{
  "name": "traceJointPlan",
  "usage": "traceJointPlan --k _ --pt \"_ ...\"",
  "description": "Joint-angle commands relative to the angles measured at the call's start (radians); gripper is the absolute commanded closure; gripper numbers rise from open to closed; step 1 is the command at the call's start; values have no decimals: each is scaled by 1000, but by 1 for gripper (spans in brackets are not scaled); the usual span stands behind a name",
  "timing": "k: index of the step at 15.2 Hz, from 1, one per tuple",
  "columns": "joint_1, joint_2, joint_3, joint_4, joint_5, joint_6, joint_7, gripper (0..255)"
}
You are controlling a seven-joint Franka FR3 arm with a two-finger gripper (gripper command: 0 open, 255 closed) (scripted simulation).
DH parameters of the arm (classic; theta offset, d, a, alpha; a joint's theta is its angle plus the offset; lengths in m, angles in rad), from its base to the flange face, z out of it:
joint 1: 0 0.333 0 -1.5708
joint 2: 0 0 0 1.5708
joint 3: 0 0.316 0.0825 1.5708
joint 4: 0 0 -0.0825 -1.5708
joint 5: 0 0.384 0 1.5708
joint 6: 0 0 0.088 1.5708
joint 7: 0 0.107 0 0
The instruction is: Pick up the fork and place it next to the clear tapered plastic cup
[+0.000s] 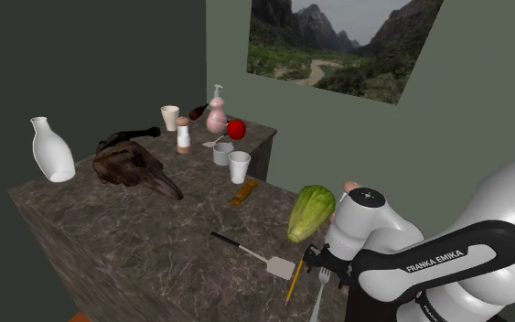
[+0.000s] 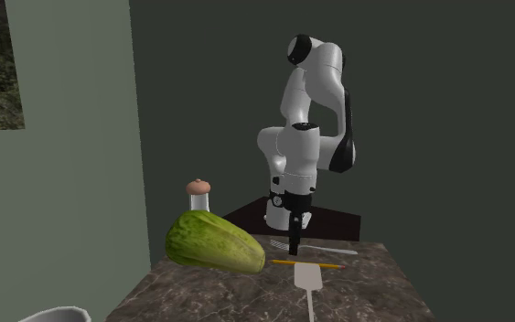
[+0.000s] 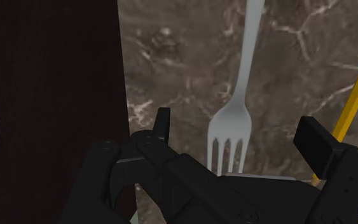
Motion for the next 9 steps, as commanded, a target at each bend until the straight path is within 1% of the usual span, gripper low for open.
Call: traceJointPlan --k 1,2,9 --pt "0 0 0 0 0 0 0 0" --pt "0 0 0 0 0 0 0 255" --pt "-1 1 1 0 0 2 0 255"
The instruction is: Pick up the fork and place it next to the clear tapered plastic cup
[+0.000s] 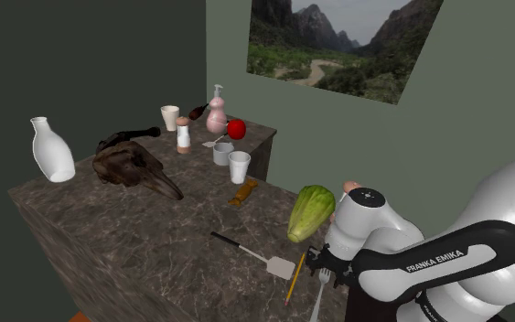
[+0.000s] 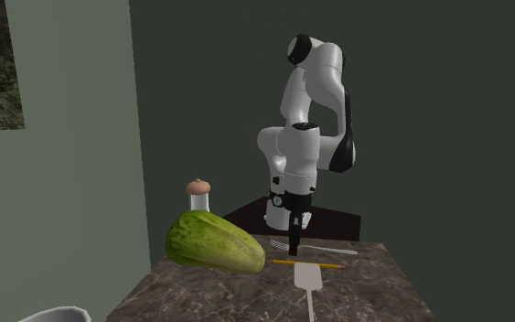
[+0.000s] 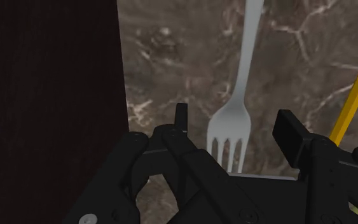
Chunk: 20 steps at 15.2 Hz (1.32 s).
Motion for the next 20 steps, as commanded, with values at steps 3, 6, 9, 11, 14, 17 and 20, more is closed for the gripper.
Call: traceJointPlan --k 3,6,9,11,14,17,20 --pt "20 -30 -19 0 8 -31 -5 255" --pt "65 -118 -68 2 16 -123 -16 255" --pt "96 -197 -111 7 9 -209 -19 255" --pt "112 -245 -138 12 0 -263 -19 255" --pt "129 -311 -176 22 -19 -339 -18 255" --pt "140 -369 -211 35 -41 -410 -16 255" --pt "146 -420 -245 51 -65 -477 -14 255"
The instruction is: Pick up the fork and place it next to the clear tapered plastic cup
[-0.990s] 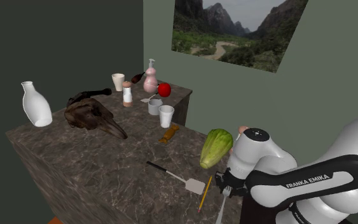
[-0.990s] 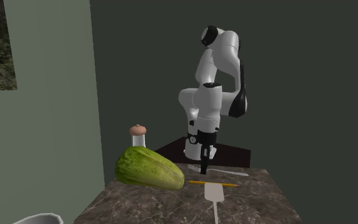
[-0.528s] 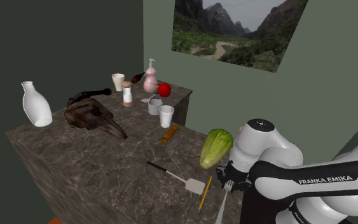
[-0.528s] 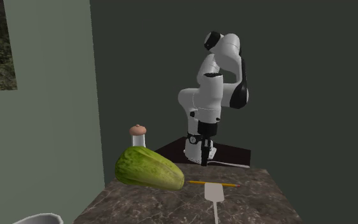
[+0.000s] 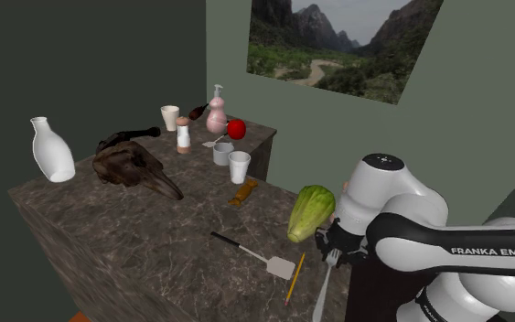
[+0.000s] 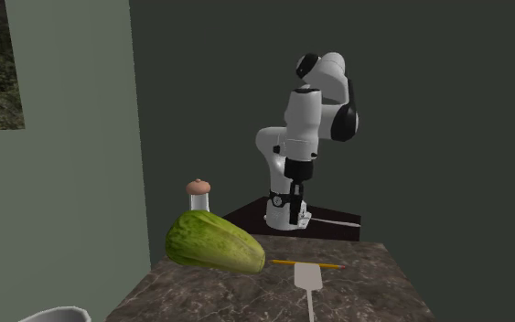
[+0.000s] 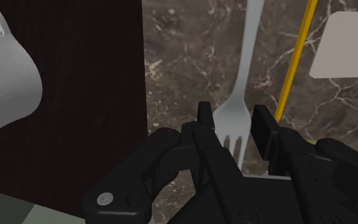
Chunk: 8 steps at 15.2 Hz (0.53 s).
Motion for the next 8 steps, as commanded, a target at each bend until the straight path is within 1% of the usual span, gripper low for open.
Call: traceJointPlan --k 1,8 --pt "7 -39 -25 9 -16 -49 1 255" --pt "7 -126 -94 59 -73 -184 4 255"
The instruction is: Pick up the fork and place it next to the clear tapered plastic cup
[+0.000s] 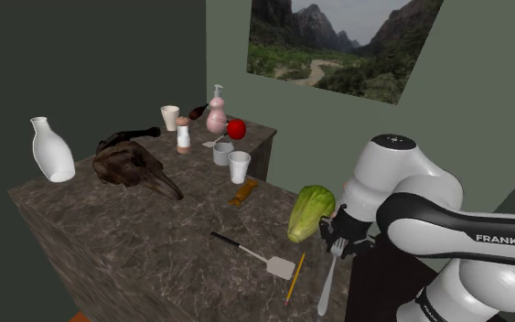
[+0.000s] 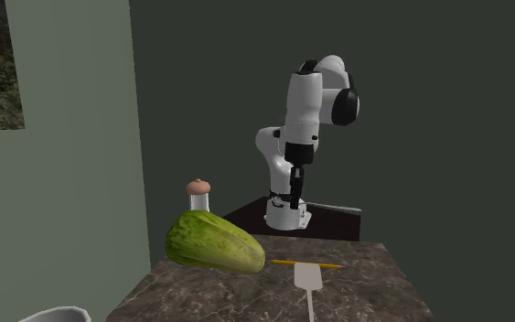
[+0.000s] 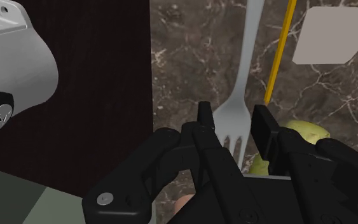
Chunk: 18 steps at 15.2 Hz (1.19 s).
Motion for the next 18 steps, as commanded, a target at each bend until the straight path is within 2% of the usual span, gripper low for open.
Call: traceJointPlan --k 1,13,18 --pt "-2 -20 -19 15 -16 -36 -1 255" --pt "-22 -92 -110 122 -98 -211 1 255" --pt "-167 142 -62 252 -147 -87 -32 255"
